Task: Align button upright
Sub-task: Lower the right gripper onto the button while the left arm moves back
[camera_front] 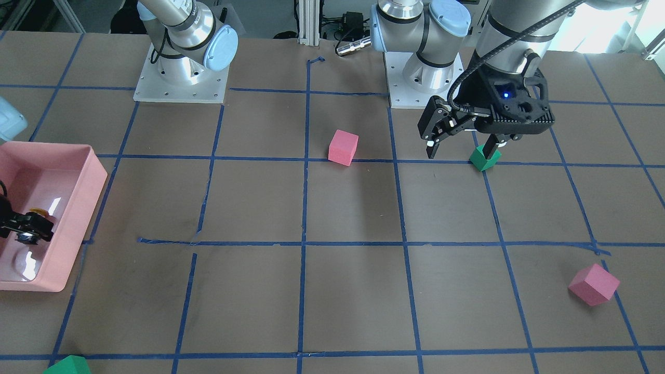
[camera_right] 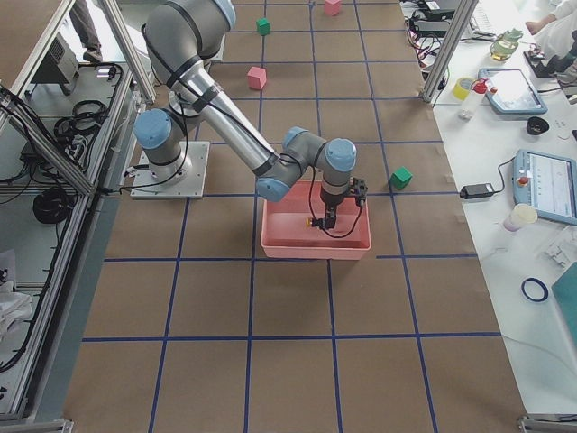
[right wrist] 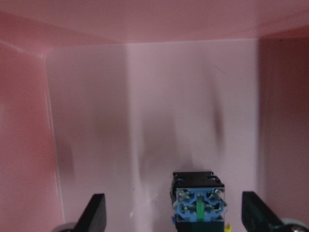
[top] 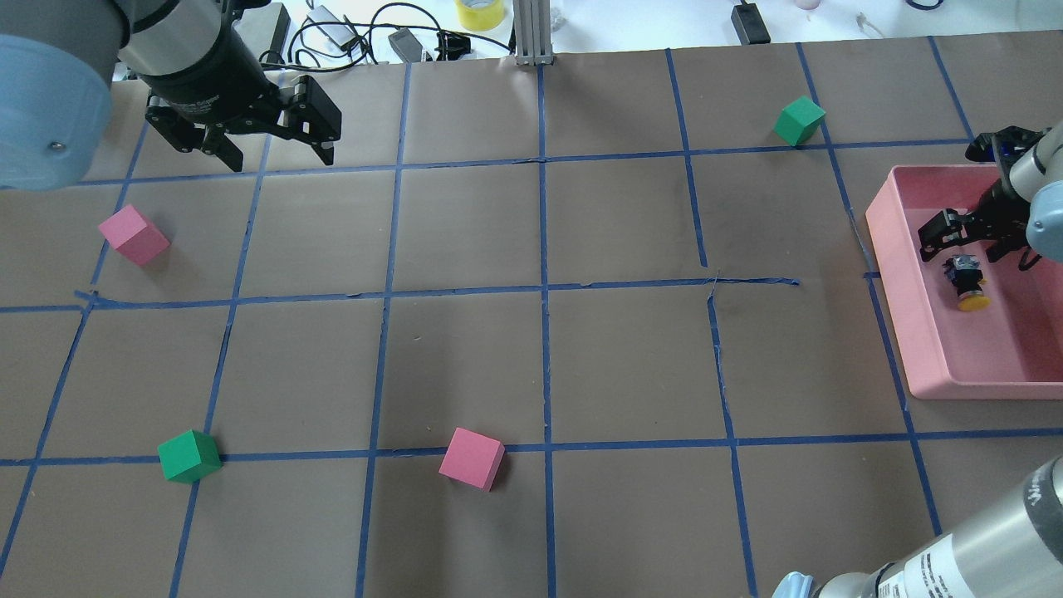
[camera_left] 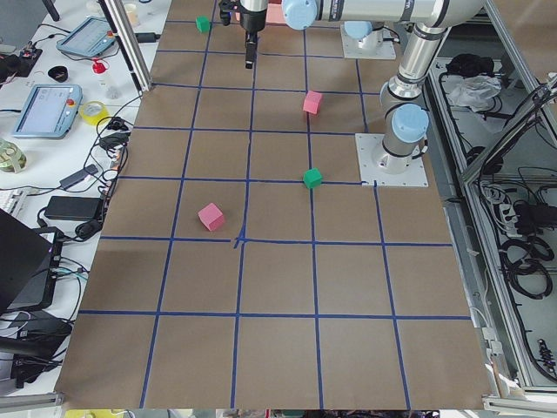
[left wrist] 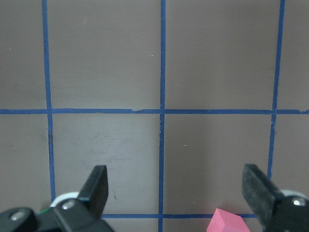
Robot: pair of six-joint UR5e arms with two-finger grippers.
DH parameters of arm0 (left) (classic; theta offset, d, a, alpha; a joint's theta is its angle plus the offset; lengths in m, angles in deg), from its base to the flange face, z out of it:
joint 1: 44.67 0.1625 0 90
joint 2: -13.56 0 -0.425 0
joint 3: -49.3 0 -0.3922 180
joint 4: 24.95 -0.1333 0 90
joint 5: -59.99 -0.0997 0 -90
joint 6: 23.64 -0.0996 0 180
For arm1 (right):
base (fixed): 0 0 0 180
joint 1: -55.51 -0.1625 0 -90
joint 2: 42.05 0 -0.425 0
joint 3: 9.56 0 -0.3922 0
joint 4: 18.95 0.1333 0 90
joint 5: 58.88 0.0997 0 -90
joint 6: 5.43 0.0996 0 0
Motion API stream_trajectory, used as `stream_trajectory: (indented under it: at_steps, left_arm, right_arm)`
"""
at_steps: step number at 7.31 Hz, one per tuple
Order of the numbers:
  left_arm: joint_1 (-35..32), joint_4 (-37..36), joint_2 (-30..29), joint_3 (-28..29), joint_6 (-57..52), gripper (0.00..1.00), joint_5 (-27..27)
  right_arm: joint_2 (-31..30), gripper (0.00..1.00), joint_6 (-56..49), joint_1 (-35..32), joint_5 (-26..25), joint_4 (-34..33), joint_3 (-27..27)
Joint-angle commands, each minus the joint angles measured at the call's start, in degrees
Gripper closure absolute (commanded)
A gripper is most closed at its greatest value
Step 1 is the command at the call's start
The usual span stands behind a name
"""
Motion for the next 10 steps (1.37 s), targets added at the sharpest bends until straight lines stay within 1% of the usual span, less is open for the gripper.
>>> stream_trajectory:
  at_steps: [1,4,10]
  left_arm:
    - [0.0,0.0,0.2,-0.1,0.0,0.00,-0.3]
    - [0.1,0.4,0.4,-0.1,-0.1,0.00,-0.3]
    - [0.0,0.9,0.6,-0.2,0.0,0.00,-0.3]
  right_arm:
    - [0.0,0.00,0.0,0.4,-0.2,0.5,0.2]
    - [-0.3,0.00,-0.1,0.6,-0.2,0.6,2.1]
    - [-0.6,0.00,-0.9,2.7,-0.2,0.9,2.9]
